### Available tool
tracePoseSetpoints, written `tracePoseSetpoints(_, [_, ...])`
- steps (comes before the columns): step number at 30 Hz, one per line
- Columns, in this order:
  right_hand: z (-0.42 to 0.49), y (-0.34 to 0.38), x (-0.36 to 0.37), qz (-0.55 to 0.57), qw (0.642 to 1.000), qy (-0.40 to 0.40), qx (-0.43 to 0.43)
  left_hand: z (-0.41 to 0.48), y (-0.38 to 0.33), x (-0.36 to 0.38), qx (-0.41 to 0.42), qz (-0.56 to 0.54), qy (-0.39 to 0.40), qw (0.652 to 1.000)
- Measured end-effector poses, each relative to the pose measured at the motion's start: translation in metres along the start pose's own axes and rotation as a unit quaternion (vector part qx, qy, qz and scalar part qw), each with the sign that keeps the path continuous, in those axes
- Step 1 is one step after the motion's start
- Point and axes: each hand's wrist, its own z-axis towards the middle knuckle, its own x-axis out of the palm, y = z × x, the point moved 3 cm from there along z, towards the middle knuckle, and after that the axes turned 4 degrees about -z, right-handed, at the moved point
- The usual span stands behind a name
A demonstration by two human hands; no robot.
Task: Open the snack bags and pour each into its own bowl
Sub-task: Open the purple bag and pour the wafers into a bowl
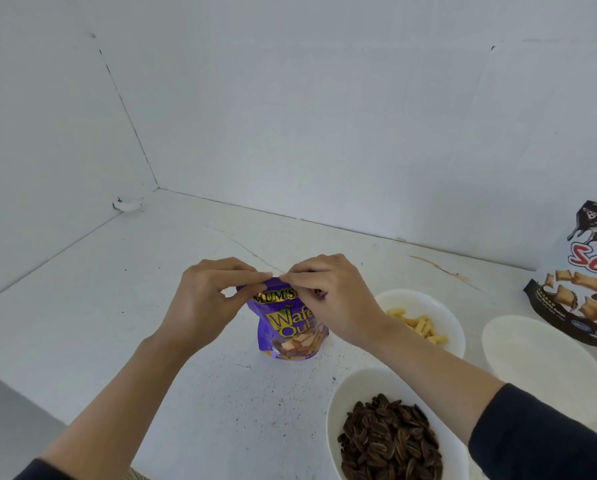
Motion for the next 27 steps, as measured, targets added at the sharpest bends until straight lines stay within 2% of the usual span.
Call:
tracePoseSetpoints(4, [-0.004,-0.003,-0.004,0.013,1.0,-0.021,0.001,-0.003,0.003,-0.005,-0.075,-0.067,0.004,0.995])
tracePoseSetpoints(8, [-0.002,0.003,-0.005,-0.002,1.0,-0.025,-0.01,-0.004,0.005,-0.005,-0.109,-0.095,-0.003,0.989])
tracePoseSetpoints(19, [0.003,0.005,-0.004,-0.02,0.999,-0.047,-0.011,-0.011,0.009,0.002,-0.015,-0.054,-0.064,0.996])
tracePoseSetpoints(27, [0.013,0.008,-0.006,0.033,0.998,0.021,0.039,-0.007,0.009,-0.001,0.041,0.016,-0.034,0.998])
